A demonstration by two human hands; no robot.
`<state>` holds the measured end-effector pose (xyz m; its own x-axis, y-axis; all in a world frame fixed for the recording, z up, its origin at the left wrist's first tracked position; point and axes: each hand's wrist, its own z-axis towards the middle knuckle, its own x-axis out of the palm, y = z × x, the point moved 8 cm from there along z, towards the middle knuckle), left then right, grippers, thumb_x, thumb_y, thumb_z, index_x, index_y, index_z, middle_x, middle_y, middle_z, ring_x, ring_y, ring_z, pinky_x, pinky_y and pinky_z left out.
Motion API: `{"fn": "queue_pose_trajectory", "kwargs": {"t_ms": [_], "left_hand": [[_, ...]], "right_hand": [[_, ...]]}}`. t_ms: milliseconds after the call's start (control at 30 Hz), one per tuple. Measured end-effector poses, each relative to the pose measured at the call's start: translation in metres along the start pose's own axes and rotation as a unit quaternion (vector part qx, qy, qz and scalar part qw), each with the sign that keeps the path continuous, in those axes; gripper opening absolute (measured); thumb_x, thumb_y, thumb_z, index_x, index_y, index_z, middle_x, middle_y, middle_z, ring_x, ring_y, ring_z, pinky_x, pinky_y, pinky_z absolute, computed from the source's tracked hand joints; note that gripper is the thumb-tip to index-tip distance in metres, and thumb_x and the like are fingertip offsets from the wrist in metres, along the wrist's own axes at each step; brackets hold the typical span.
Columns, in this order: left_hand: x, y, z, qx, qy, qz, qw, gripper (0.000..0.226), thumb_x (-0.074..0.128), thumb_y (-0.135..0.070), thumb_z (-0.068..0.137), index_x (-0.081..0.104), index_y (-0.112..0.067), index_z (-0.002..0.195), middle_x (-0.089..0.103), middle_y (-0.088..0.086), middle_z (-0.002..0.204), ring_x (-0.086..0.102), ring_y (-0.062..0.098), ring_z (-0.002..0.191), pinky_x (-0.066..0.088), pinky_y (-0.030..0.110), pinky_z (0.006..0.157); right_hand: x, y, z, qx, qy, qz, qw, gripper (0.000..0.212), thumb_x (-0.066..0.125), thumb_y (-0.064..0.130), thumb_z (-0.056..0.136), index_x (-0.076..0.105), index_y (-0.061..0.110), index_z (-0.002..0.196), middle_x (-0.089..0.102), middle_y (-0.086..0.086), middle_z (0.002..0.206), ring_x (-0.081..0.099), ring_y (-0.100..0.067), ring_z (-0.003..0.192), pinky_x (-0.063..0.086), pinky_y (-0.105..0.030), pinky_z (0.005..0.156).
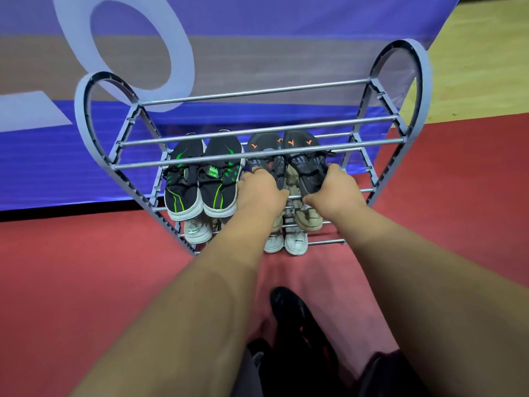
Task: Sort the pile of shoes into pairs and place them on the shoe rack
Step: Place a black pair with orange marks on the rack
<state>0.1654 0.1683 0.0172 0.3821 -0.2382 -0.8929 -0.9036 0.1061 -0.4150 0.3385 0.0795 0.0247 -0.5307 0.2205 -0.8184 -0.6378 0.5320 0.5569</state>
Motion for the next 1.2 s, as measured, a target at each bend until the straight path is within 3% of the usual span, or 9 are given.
{"fn": "queue_pose_trajectory", "kwargs": {"t_ms": [233,567,667,800,900,967,1067,1133,1200], "left_hand": [[0.005,0.005,-0.002,-0.014,0.011,0.007,1.000,0.084,0.082,-0.047,0.084,0.042,-0.004,0.144,0.042,0.021,0.148,0.041,0.040,0.137,0.043,0.047,0.107],[0.004,0.013,-0.003,0.008,0.048,0.039,0.998,0.085,0.088,-0.037,0.080,0.040,-0.006,0.143,0.040,0.019,0.150,0.043,0.039,0.137,0.044,0.046,0.105],[0.003,0.012,-0.005,0.018,0.048,0.044,0.998,0.079,0.086,-0.030,0.083,0.040,-0.005,0.141,0.040,0.019,0.149,0.046,0.039,0.135,0.046,0.045,0.102],[-0.006,0.014,-0.012,0.027,0.054,0.041,0.997,0.061,0.076,-0.014,0.086,0.041,-0.002,0.136,0.048,0.019,0.141,0.056,0.034,0.126,0.046,0.037,0.083],[-0.018,0.015,-0.026,0.036,0.068,0.052,0.996,0.064,0.070,-0.013,0.089,0.038,0.002,0.142,0.057,0.018,0.137,0.060,0.033,0.123,0.043,0.033,0.077],[-0.024,0.014,-0.041,0.058,0.084,0.076,0.992,0.062,0.068,-0.015,0.090,0.042,0.004,0.143,0.063,0.017,0.130,0.062,0.033,0.120,0.044,0.032,0.077],[-0.025,0.009,-0.072,0.126,0.135,0.143,0.972,0.037,0.068,-0.025,0.091,0.064,-0.001,0.119,0.070,0.016,0.118,0.065,0.035,0.108,0.046,0.033,0.075],[-0.011,0.013,-0.099,0.156,0.211,0.184,0.947,0.038,0.071,-0.035,0.090,0.069,-0.004,0.111,0.072,0.015,0.113,0.067,0.034,0.097,0.049,0.033,0.074],[0.013,0.027,-0.128,0.134,0.338,0.204,0.909,0.042,0.071,-0.041,0.094,0.070,-0.003,0.112,0.074,0.014,0.115,0.071,0.029,0.087,0.054,0.033,0.073]], "right_hand": [[0.002,0.005,-0.002,0.009,-0.001,-0.041,0.999,0.069,0.089,0.054,0.071,0.054,0.012,0.114,0.068,-0.009,0.110,0.059,-0.034,0.113,0.055,-0.041,0.083],[0.007,0.009,0.003,0.020,0.031,-0.037,0.999,0.072,0.092,0.034,0.074,0.049,0.007,0.125,0.063,-0.013,0.122,0.060,-0.037,0.116,0.054,-0.043,0.091],[0.005,0.008,0.001,0.023,0.050,-0.044,0.998,0.067,0.088,0.024,0.076,0.046,0.008,0.126,0.062,-0.013,0.119,0.061,-0.036,0.110,0.052,-0.040,0.081],[-0.007,0.005,-0.011,0.020,0.071,-0.063,0.995,0.055,0.078,0.018,0.082,0.044,0.007,0.123,0.059,-0.011,0.101,0.059,-0.033,0.090,0.042,-0.034,0.063],[-0.013,0.006,-0.028,0.003,0.103,-0.115,0.988,0.054,0.077,0.024,0.084,0.048,0.004,0.126,0.064,-0.013,0.108,0.062,-0.034,0.095,0.044,-0.033,0.068],[-0.014,0.010,-0.047,-0.035,0.129,-0.174,0.976,0.051,0.074,0.028,0.086,0.054,0.004,0.127,0.068,-0.014,0.115,0.062,-0.033,0.098,0.048,-0.033,0.074],[-0.003,0.013,-0.086,-0.084,0.213,-0.241,0.943,0.049,0.070,0.037,0.091,0.064,0.003,0.126,0.072,-0.016,0.116,0.067,-0.033,0.101,0.055,-0.036,0.086],[0.010,0.004,-0.121,-0.084,0.310,-0.277,0.906,0.046,0.066,0.043,0.093,0.069,0.006,0.120,0.077,-0.012,0.100,0.071,-0.029,0.082,0.058,-0.036,0.079],[0.022,-0.010,-0.148,-0.071,0.387,-0.339,0.855,0.043,0.064,0.047,0.094,0.072,0.010,0.115,0.078,-0.005,0.088,0.067,-0.021,0.064,0.054,-0.030,0.064]]}}
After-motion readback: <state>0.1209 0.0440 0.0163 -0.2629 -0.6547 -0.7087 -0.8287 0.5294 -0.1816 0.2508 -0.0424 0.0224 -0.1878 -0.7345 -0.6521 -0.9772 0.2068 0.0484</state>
